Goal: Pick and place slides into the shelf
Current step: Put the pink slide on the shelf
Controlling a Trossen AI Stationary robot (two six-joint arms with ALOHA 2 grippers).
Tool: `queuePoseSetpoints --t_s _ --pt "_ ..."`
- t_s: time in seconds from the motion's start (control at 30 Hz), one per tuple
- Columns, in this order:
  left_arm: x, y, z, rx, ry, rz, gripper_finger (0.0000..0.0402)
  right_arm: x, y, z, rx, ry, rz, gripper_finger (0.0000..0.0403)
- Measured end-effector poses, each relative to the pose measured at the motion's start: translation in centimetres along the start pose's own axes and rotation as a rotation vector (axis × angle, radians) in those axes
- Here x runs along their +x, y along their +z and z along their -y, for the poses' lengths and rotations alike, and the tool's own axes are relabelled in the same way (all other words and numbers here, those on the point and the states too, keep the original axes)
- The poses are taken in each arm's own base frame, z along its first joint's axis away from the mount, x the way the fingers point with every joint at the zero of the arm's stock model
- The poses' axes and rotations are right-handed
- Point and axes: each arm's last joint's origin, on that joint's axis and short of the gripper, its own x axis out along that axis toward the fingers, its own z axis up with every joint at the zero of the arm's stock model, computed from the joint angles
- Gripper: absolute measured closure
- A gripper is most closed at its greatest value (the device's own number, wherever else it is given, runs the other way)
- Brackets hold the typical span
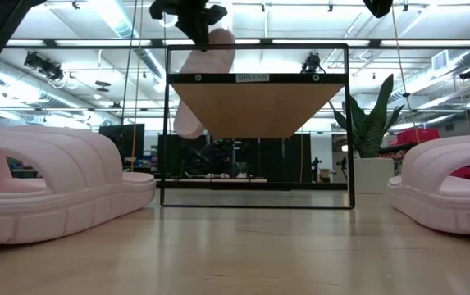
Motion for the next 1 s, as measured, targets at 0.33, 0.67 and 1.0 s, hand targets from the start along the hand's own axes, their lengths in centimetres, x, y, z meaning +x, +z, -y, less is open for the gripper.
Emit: queuePoseSetpoints --t_s 0.33,0.67,1.0 --pt "0.2 1.0 -0.8 0.05 0.087 0.071 0.0393 0.0 0.0 0.0 -0.001 0.0 0.0 0.0317" --pt "3.9 2.3 -1.7 0.087 0.031 0.112 0.0394 0.0 0.0 0.0 0.002 0.0 0.0 0.0317" --pt "5.5 2.7 -2.8 0.128 0.084 0.12 0.0394 0.0 0.0 0.0 0.002 0.0 0.0 0.0317"
